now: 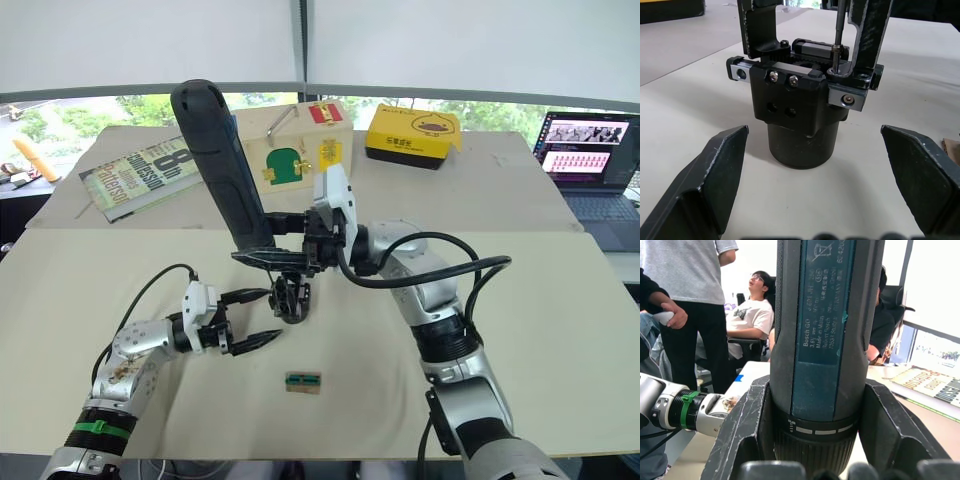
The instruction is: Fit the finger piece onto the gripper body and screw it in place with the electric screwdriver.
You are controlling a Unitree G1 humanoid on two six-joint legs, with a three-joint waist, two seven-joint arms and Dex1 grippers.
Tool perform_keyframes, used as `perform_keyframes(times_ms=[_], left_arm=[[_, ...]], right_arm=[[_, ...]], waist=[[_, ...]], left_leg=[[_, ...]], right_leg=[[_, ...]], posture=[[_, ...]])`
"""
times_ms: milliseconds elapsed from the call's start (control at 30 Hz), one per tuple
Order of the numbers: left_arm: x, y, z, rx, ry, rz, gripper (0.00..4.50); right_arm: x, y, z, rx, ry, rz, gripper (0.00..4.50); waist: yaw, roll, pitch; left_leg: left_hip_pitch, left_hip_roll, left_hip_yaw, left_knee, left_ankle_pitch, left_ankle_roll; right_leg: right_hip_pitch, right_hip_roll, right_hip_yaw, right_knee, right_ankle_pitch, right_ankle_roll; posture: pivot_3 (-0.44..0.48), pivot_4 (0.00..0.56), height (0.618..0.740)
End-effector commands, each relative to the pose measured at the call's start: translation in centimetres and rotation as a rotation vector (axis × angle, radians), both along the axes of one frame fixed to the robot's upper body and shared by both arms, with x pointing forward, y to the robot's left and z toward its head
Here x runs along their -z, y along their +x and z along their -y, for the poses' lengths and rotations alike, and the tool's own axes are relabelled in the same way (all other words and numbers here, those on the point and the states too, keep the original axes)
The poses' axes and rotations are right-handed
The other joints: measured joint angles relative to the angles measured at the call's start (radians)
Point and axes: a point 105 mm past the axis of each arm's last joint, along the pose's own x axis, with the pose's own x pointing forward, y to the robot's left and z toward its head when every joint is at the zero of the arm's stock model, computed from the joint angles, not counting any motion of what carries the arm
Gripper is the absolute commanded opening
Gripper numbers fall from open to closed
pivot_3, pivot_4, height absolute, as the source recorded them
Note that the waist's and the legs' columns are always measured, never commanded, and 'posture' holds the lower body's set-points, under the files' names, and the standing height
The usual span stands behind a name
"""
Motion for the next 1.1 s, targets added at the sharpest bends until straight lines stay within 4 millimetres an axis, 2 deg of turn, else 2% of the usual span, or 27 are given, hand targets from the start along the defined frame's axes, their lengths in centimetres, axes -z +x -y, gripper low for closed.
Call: perform_keyframes(times_ms=[33, 633, 1100], left_arm=[[-0.8, -0.2, 0.5, 0.024, -0.010, 0.032, 4.50], [-0.1, 0.3, 0.6, -0.003, 0.005, 0.030, 4.50], [0.1, 2.1, 2.5, -0.002, 0.012, 0.032, 4.50]], right_arm=[[-1.4, -0.2, 0.3, 0.002, 0.020, 0.067, 1.93], [-1.2, -0.6, 0.1, -0.011, 0.018, 0.057, 1.93], [-1.0, -0.7, -0.1, -0.006, 0.019, 0.049, 1.93]], waist=[[0.000, 0.000, 0.000], [0.001, 0.000, 0.000], [0.001, 0.000, 0.000]], left_leg=[[0.000, 0.000, 0.000, 0.000, 0.000, 0.000], [0.000, 0.000, 0.000, 0.000, 0.000, 0.000], [-0.001, 0.000, 0.000, 0.000, 0.000, 0.000]], right_leg=[[0.000, 0.000, 0.000, 0.000, 0.000, 0.000], [0.000, 0.000, 0.000, 0.000, 0.000, 0.000], [0.000, 0.000, -0.001, 0.000, 0.000, 0.000]], posture=[[0.000, 0.150, 0.740], [0.000, 0.150, 0.740], [0.000, 0.150, 0.740]])
